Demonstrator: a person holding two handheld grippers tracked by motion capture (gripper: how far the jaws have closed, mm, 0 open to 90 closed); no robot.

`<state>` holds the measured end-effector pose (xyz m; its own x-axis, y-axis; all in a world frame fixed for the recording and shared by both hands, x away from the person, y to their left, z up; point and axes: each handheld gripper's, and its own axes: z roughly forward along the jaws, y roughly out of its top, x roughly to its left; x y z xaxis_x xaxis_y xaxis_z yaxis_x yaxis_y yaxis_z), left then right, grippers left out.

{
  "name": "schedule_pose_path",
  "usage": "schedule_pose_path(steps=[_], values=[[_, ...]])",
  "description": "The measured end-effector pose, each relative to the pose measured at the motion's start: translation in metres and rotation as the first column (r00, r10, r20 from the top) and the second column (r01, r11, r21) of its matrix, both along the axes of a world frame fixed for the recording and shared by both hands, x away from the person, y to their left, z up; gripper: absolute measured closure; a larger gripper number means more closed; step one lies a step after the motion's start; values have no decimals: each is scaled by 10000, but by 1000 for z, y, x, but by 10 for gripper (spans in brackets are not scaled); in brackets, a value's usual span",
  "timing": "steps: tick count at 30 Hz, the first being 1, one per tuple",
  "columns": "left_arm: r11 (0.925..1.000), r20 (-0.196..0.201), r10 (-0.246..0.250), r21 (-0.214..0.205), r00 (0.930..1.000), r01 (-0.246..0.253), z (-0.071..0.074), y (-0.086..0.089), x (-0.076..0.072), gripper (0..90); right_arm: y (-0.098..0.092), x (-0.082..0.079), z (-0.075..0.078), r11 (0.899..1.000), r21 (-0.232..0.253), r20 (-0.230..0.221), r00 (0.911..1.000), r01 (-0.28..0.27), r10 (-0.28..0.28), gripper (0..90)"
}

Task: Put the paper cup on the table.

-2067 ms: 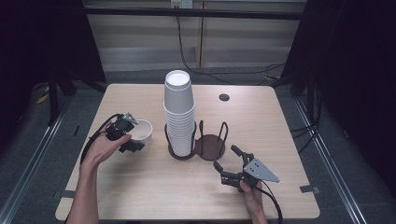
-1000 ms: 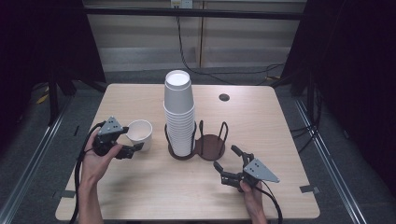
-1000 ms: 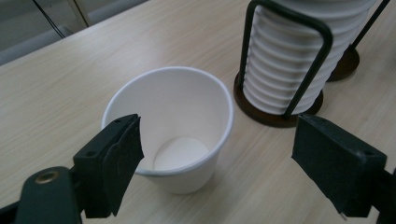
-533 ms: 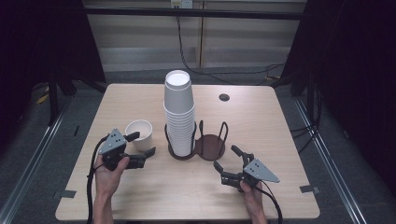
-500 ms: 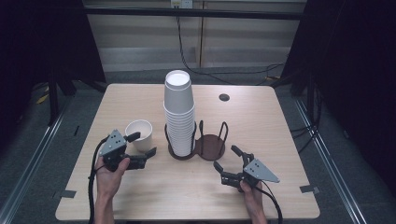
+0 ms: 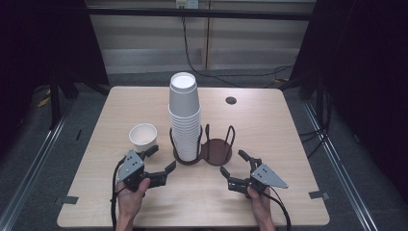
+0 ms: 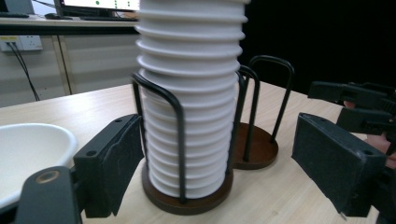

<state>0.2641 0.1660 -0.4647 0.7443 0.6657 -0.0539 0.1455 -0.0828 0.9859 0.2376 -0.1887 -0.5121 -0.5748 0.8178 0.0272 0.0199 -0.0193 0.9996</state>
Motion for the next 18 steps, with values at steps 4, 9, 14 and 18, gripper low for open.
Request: schedule_pose_path(steps=[4, 9, 14, 18], values=[[9999, 19, 70, 95, 10000, -70, -9, -9, -5, 160, 0, 0, 0, 10000, 0, -1, 10000, -3, 3, 129], [10000, -116, 31, 26, 9999, -30, -23, -15, -10, 160, 0, 0, 0, 10000, 0, 3, 10000, -2, 2, 130], [9999, -222, 54, -102, 9997, -56, -33, -20, -15, 160, 0, 0, 0, 10000, -4, -6, 10000, 2, -2, 130], [10000, 14, 18, -46, 10000, -18, -41, -22, -17, 160, 0, 0, 0, 10000, -1, -9, 10000, 0, 0, 130]])
